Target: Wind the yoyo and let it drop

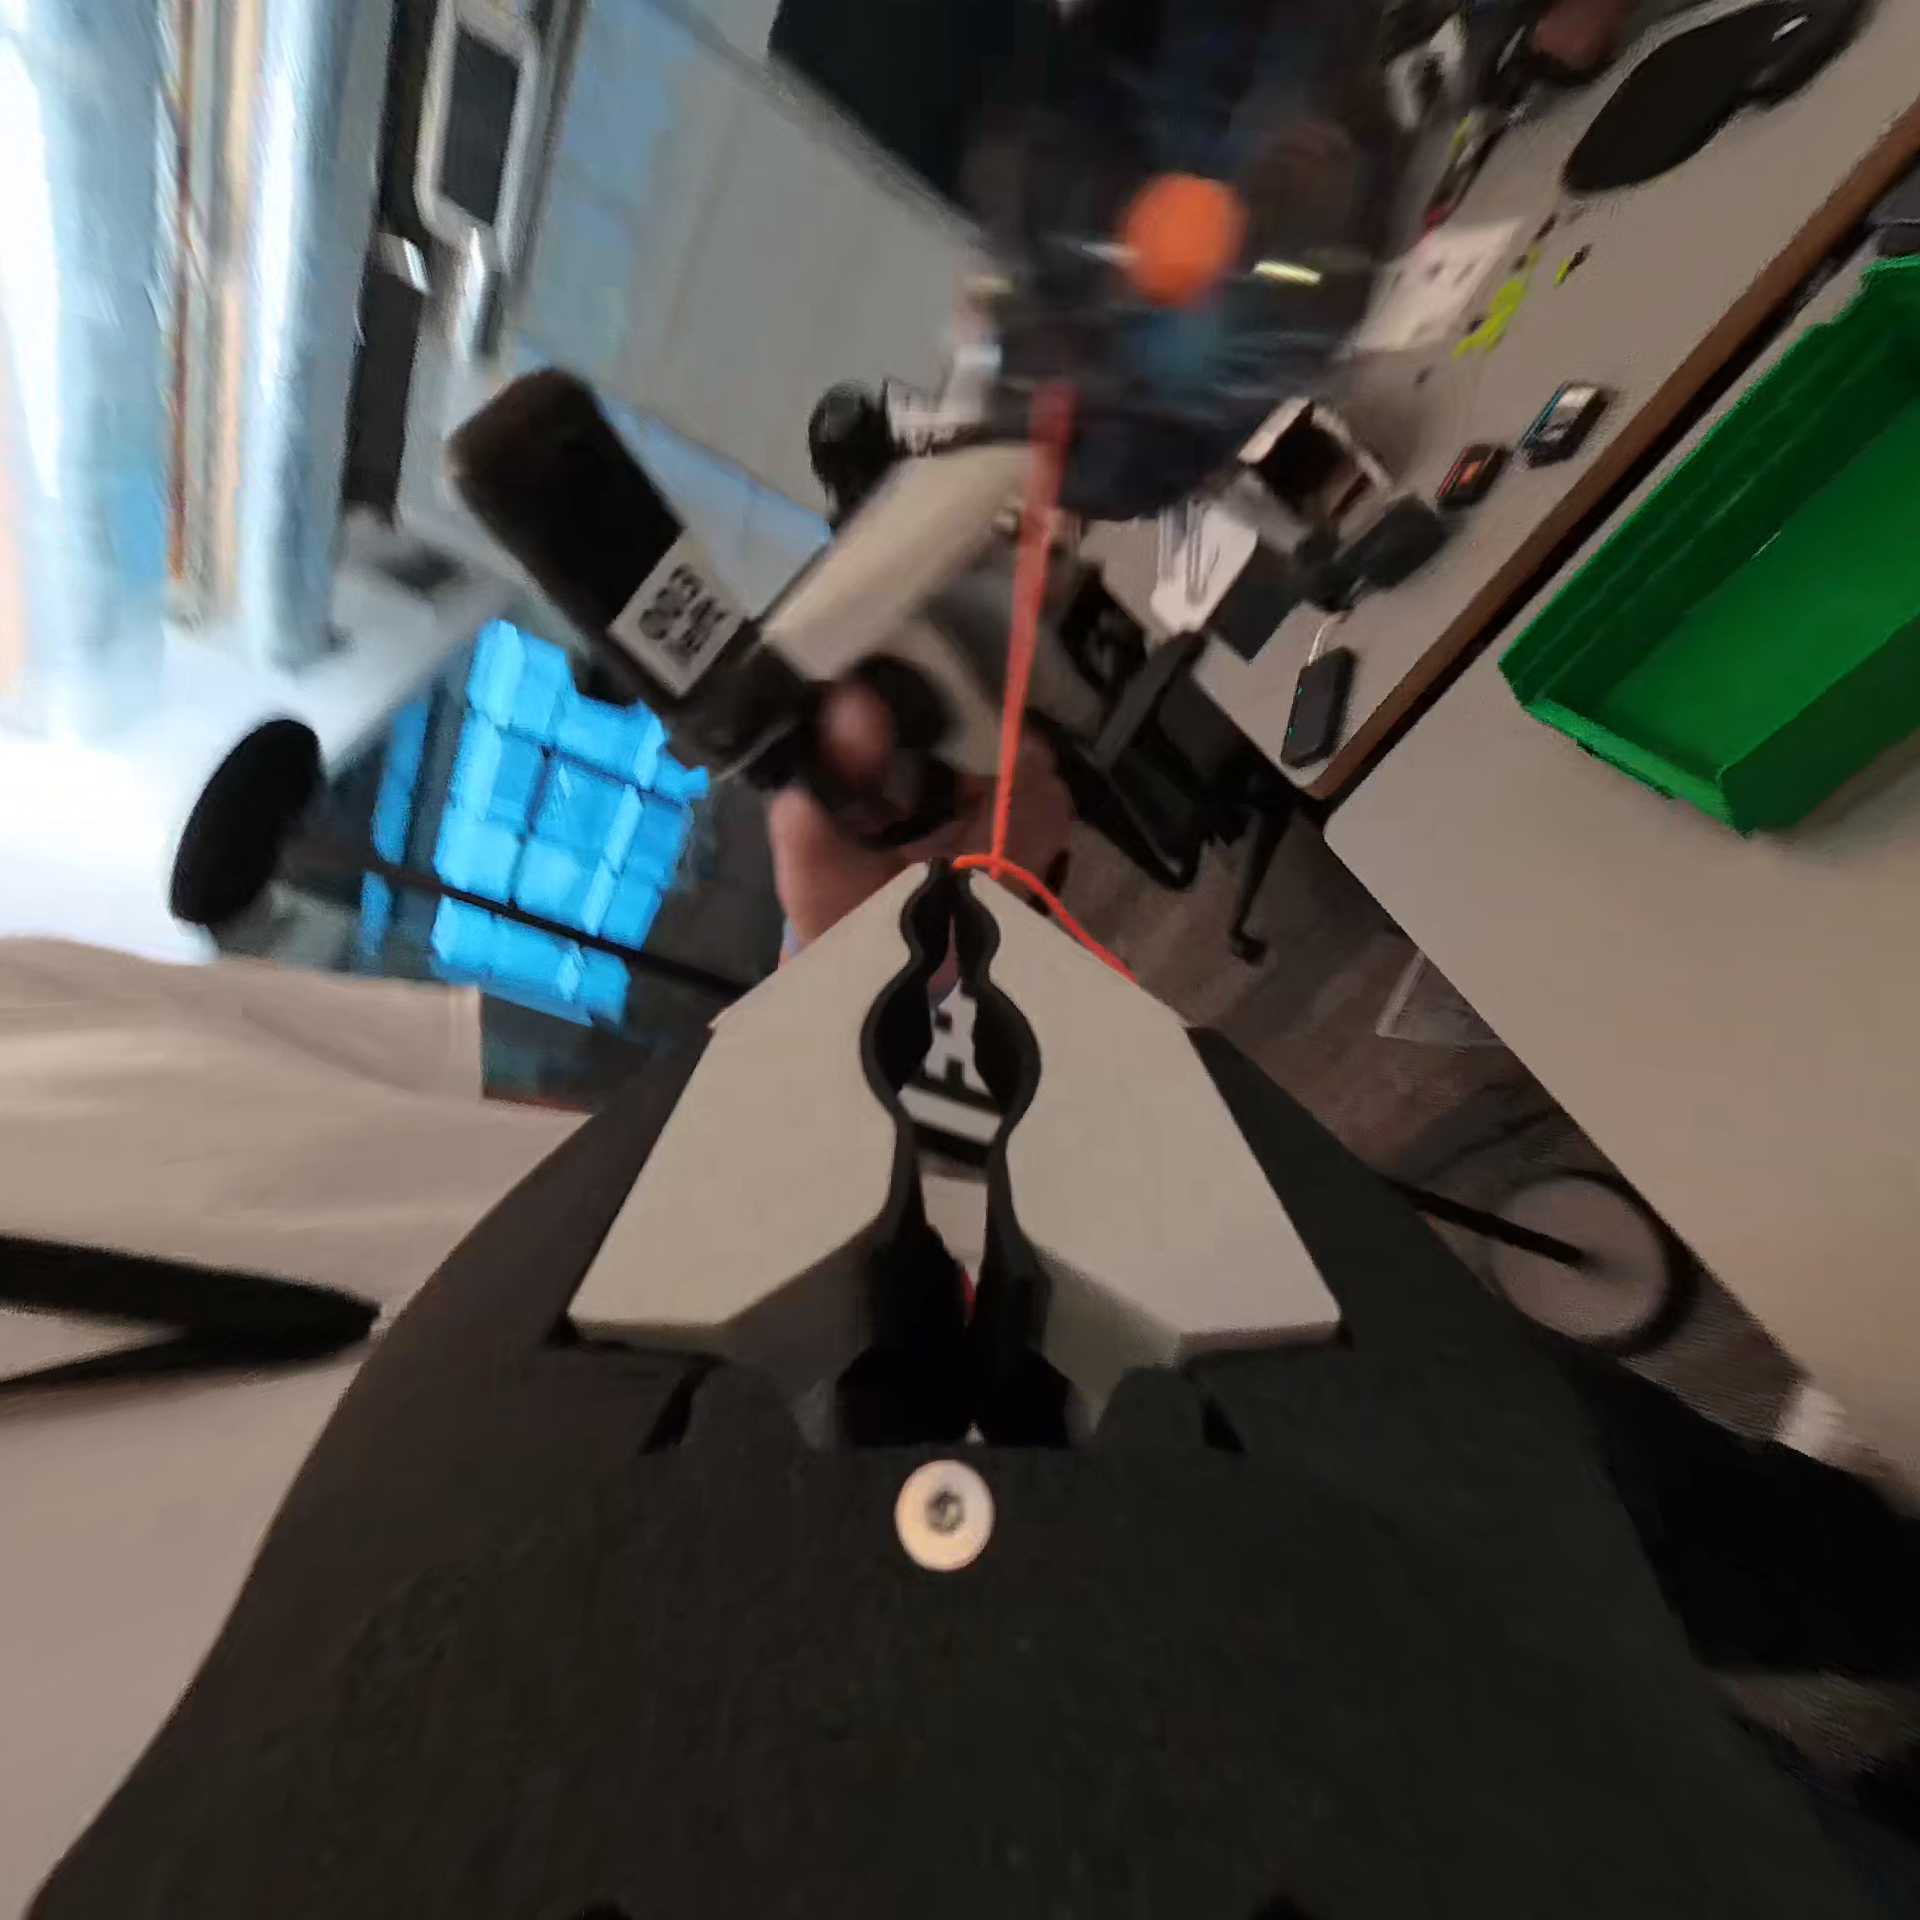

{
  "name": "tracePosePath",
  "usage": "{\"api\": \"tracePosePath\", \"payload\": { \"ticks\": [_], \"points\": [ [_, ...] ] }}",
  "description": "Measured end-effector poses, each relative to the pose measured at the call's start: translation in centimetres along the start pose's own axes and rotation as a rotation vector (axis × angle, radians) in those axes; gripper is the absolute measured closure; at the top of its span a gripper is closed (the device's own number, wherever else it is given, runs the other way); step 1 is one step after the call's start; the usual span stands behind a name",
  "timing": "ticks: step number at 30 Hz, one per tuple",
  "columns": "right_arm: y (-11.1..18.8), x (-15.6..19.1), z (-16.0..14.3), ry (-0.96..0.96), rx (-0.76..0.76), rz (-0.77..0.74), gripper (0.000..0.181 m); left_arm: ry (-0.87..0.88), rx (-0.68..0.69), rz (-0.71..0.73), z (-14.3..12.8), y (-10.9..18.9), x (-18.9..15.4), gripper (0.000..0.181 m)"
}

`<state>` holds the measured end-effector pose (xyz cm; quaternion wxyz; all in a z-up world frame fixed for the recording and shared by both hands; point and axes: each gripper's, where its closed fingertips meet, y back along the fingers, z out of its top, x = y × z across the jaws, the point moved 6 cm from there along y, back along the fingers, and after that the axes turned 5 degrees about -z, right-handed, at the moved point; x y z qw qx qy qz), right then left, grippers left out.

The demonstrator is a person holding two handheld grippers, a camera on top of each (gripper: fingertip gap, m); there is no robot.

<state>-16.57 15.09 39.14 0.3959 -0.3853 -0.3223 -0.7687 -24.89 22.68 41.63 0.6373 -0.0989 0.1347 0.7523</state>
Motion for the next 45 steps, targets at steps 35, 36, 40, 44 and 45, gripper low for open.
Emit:
{"api": "tracePosePath", "payload": {
  "ticks": [35,36,40,44,45],
  "points": [
    [-0.7,-3.3,0.7,-0.096,-0.126,0.037,0.181,-0.103,0.208,0.028,-3.5,0.0,-0.6,0.181],
    [-0.5,-4.0,0.5,-0.176,-0.152,0.108,0.180,-0.106,0.193,0.028,-3.1,0.1,-0.7,0.181],
    [-1.2,-9.0,-3.1,-0.327,-0.081,0.065,0.180,-0.122,0.090,0.004,-0.5,1.0,-1.1,0.181],
    [-1.9,-11.5,-5.1,-0.416,-0.055,0.096,0.167,-0.148,0.057,-0.035,1.1,1.8,-1.7,0.181],
    [-1.9,-11.2,-4.7,-0.437,-0.072,0.151,0.158,-0.145,0.057,-0.048,1.2,2.0,-1.8,0.181]
  ]
}}
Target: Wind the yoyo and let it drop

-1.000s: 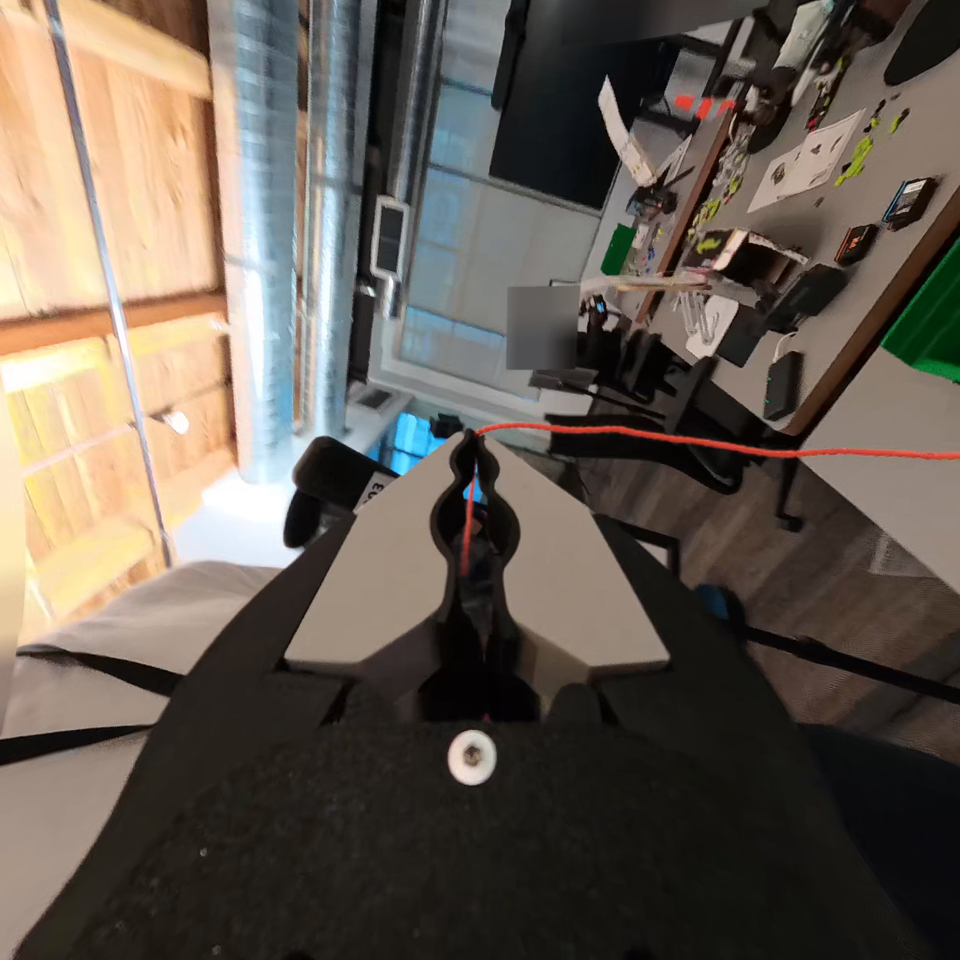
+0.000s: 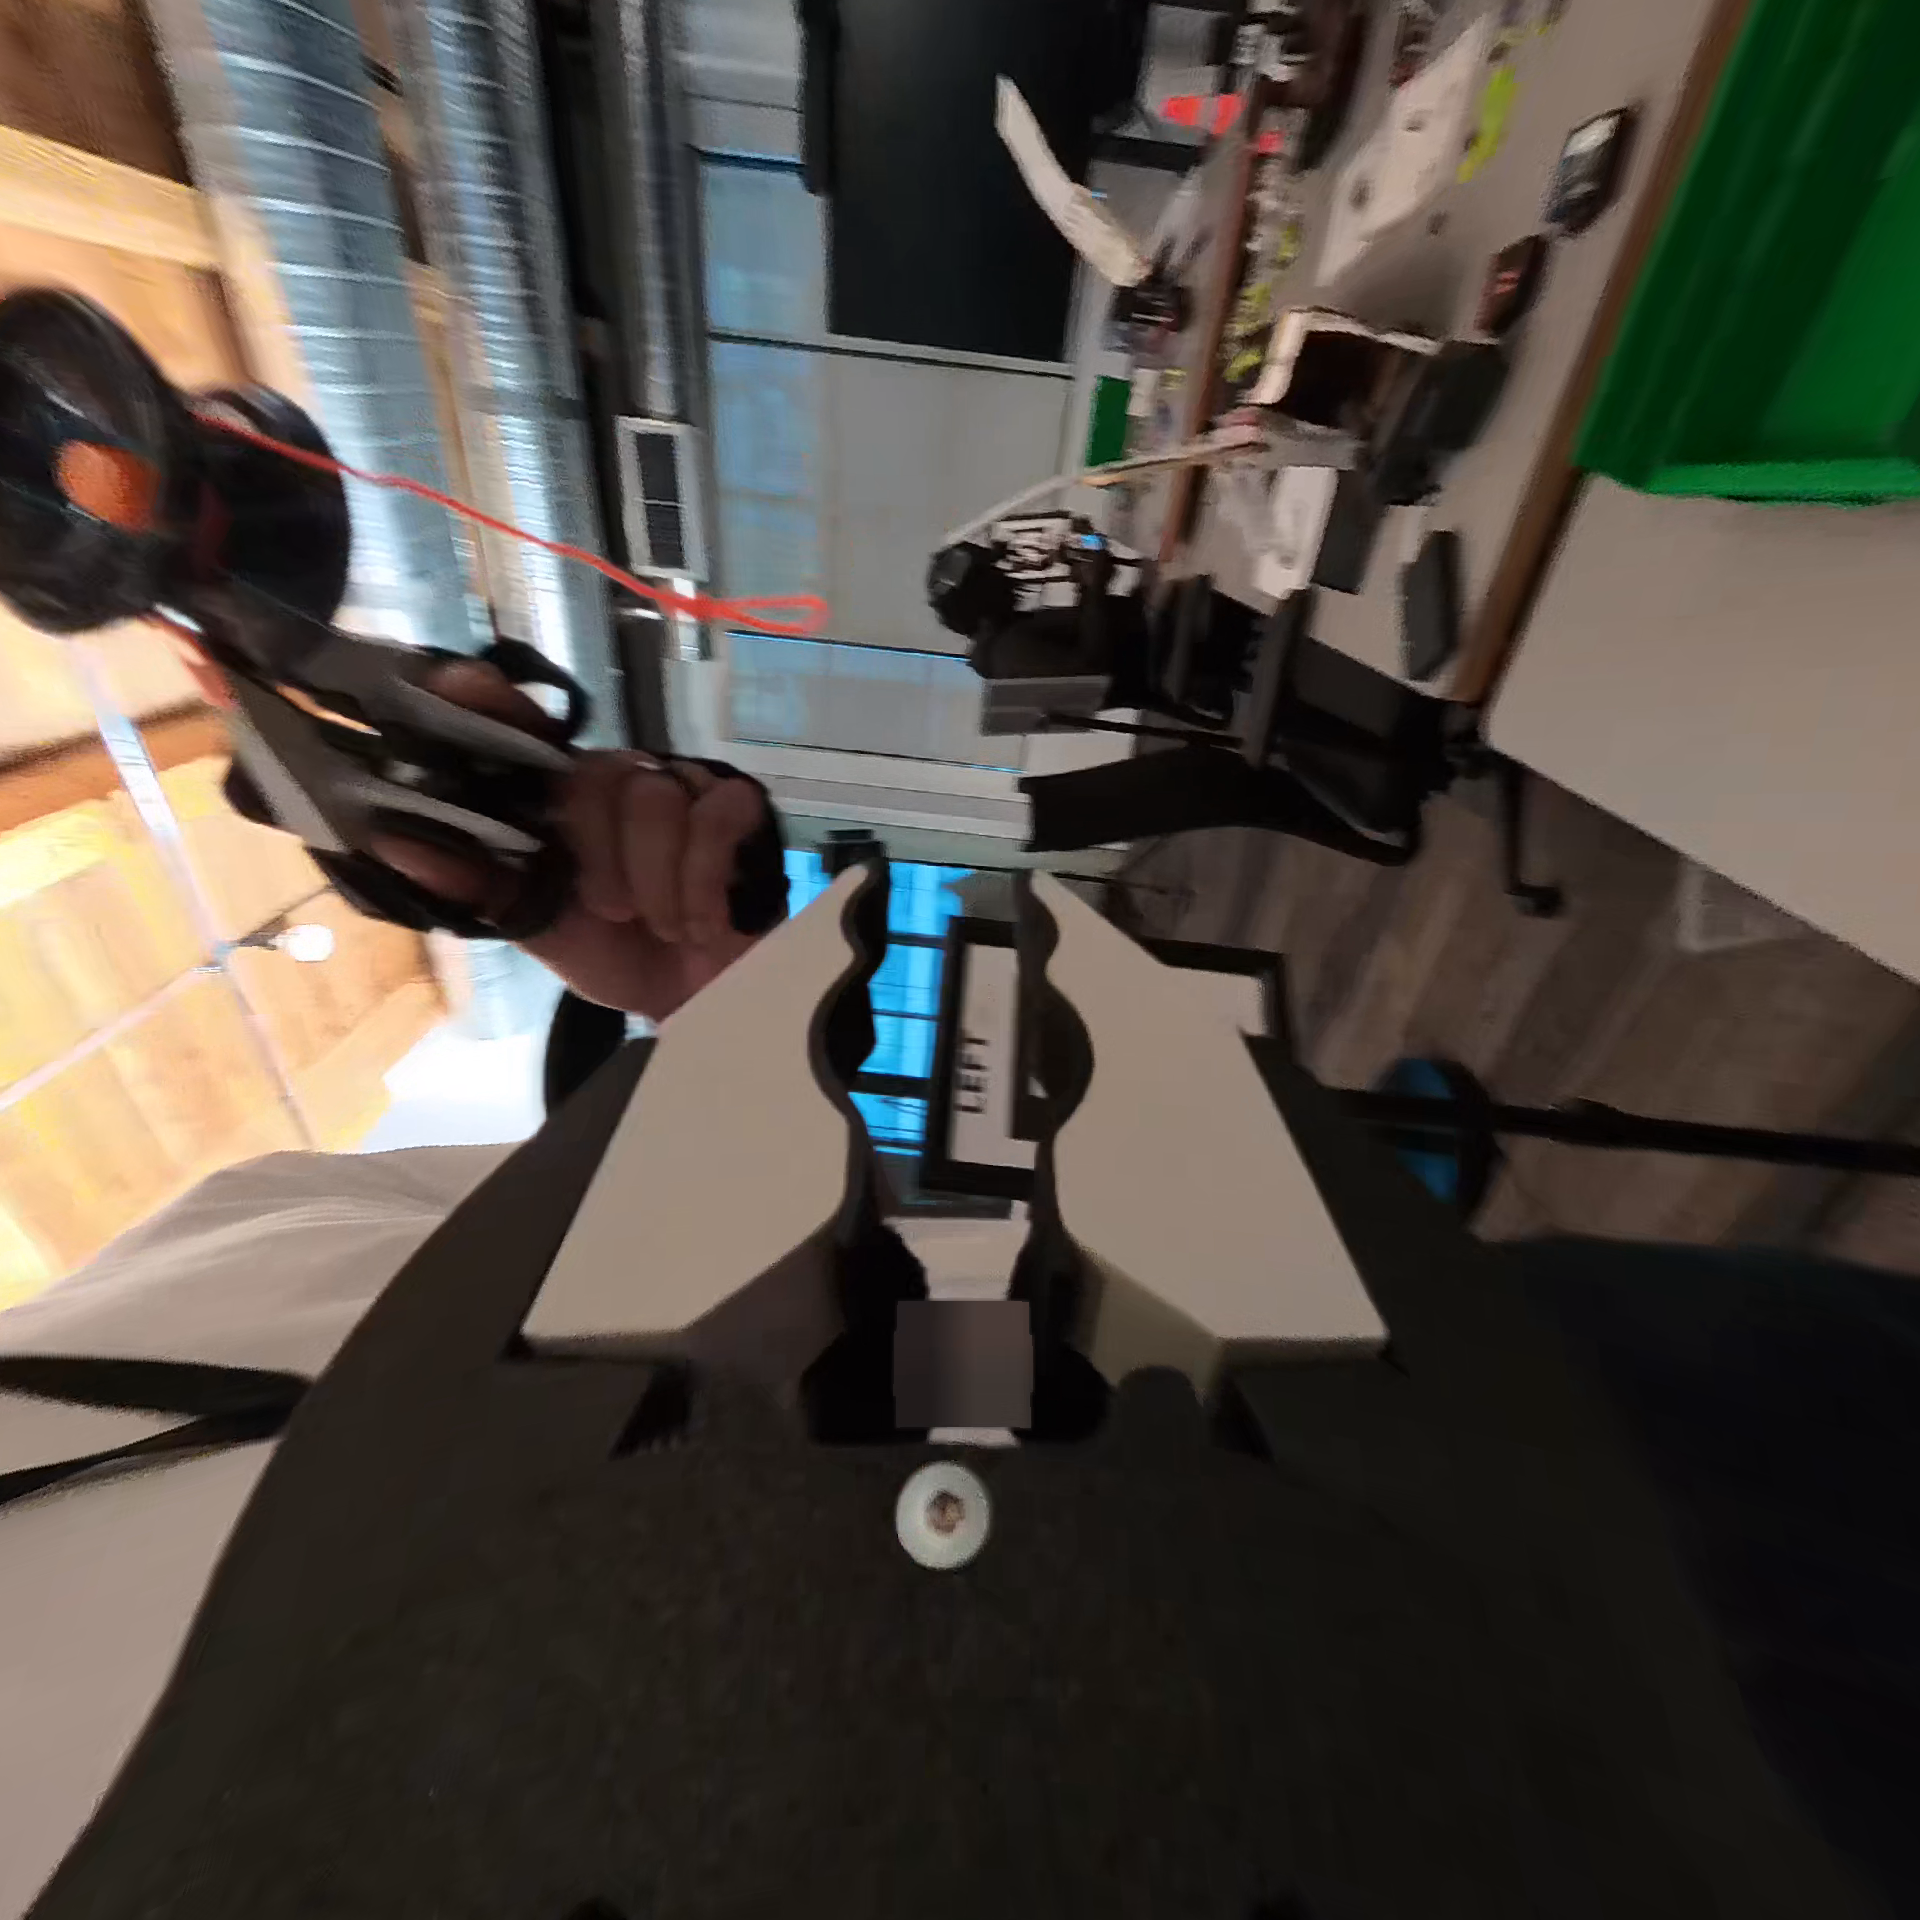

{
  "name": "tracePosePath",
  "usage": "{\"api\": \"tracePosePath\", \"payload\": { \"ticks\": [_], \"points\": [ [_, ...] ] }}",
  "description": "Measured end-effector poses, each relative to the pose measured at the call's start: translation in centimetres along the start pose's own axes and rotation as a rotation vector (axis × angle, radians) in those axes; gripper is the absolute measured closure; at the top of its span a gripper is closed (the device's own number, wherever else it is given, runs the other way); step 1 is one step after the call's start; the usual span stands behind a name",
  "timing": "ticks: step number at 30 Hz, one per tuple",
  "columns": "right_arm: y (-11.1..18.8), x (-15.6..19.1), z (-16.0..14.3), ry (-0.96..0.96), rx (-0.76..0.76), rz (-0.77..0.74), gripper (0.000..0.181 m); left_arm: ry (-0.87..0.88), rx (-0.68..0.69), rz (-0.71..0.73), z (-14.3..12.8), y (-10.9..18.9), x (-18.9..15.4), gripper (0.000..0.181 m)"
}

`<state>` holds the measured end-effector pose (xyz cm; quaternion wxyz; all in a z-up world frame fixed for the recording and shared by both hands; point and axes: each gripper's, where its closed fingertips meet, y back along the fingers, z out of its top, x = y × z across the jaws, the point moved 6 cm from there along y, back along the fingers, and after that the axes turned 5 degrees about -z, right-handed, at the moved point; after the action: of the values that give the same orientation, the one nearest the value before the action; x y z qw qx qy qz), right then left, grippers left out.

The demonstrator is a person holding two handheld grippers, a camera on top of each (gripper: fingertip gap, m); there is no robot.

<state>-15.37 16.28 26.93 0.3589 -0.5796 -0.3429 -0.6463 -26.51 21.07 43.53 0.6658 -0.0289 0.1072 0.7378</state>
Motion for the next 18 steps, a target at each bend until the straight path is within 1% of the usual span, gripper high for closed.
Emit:
{"api": "tracePosePath", "payload": {
  "ticks": [3,5,7,8,9,11,13,15,16,18],
  "points": [
    [-0.8,1.8,1.5,-0.125,-0.003,0.234,0.128,0.027,-0.011,-0.041,0.2,0.3,-0.5,0.181],
    [-2.1,2.1,1.8,-0.246,0.060,0.343,0.114,0.024,-0.005,-0.049,0.2,0.4,-0.8,0.181],
    [-3.4,1.9,1.9,-0.416,0.107,0.433,0.109,0.022,-0.001,-0.055,0.2,0.5,-1.1,0.181],
    [-3.9,2.0,2.1,-0.488,0.118,0.490,0.103,0.022,0.001,-0.061,0.2,0.5,-1.3,0.181],
    [-4.3,2.1,2.3,-0.523,0.128,0.512,0.099,0.020,0.002,-0.065,0.2,0.6,-1.4,0.181],
    [-4.9,2.5,2.6,-0.517,0.132,0.515,0.099,0.013,0.010,-0.072,0.0,0.6,-1.6,0.181],
    [-4.8,3.7,3.3,-0.540,0.134,0.579,0.099,0.013,0.024,-0.077,-0.4,0.6,-1.7,0.181],
    [-4.4,4.2,4.2,-0.520,0.132,0.597,0.152,0.030,0.030,-0.086,-1.1,0.6,-1.8,0.181],
    [-3.9,4.1,5.0,-0.511,0.090,0.600,0.181,0.039,0.031,-0.095,-1.3,0.6,-2.0,0.181],
    [-3.4,3.5,6.1,-0.486,0.082,0.536,0.181,0.041,0.046,-0.110,-1.9,0.7,-2.4,0.181]
  ]
}}
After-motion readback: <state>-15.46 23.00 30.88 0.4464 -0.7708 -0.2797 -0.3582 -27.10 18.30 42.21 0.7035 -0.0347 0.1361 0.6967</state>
